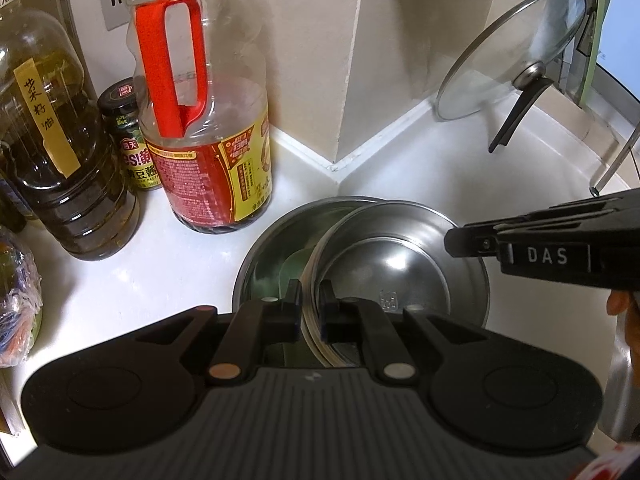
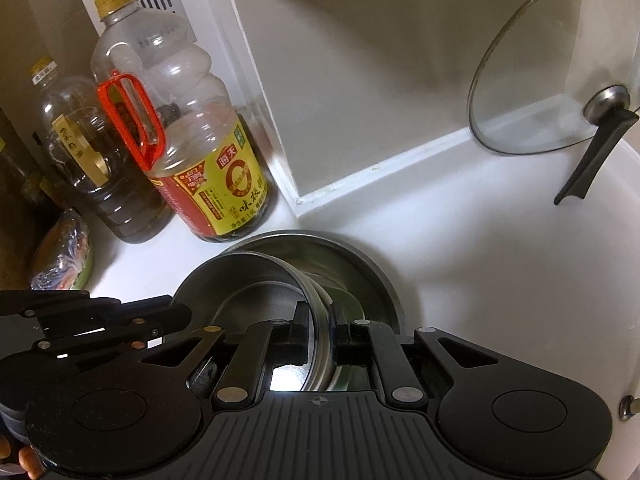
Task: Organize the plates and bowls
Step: 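Pull both open grippers up and back from the basin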
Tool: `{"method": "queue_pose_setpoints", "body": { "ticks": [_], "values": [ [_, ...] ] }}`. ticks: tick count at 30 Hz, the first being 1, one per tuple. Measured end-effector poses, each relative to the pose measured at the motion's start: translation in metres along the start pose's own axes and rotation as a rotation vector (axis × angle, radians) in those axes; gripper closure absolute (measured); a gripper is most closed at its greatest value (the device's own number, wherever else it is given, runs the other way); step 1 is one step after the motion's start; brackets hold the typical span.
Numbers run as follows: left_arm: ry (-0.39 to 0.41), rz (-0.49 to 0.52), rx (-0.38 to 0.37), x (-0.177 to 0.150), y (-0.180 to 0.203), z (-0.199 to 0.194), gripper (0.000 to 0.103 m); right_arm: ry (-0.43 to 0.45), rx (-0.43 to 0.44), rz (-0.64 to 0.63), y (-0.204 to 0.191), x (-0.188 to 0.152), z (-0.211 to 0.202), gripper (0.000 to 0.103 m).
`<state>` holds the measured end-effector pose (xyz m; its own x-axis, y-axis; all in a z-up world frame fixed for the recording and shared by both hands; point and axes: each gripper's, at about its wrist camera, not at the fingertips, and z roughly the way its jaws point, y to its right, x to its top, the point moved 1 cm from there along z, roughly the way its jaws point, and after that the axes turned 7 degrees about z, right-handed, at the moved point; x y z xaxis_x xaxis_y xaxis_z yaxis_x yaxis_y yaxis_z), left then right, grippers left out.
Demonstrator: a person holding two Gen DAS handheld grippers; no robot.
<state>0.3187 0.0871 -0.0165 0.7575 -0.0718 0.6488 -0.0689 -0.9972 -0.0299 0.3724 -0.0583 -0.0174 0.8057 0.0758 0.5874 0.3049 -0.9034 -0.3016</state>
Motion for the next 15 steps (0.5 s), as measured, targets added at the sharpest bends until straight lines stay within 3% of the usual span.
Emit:
{"method": "queue_pose_setpoints", "body": {
  "ticks": [12, 15],
  "values": [
    [0.052, 0.004, 0.005, 0.003, -0.002, -0.018, 0.091, 0.055, 0.020, 0.047, 0.009, -0.006, -0.013, 0.093],
    [0.080, 0.012, 0.005, 0.000, -0.001, -0.029, 0.085, 0.097, 0.041, 0.082, 0.015, -0.012, -0.026, 0.082]
  ]
}}
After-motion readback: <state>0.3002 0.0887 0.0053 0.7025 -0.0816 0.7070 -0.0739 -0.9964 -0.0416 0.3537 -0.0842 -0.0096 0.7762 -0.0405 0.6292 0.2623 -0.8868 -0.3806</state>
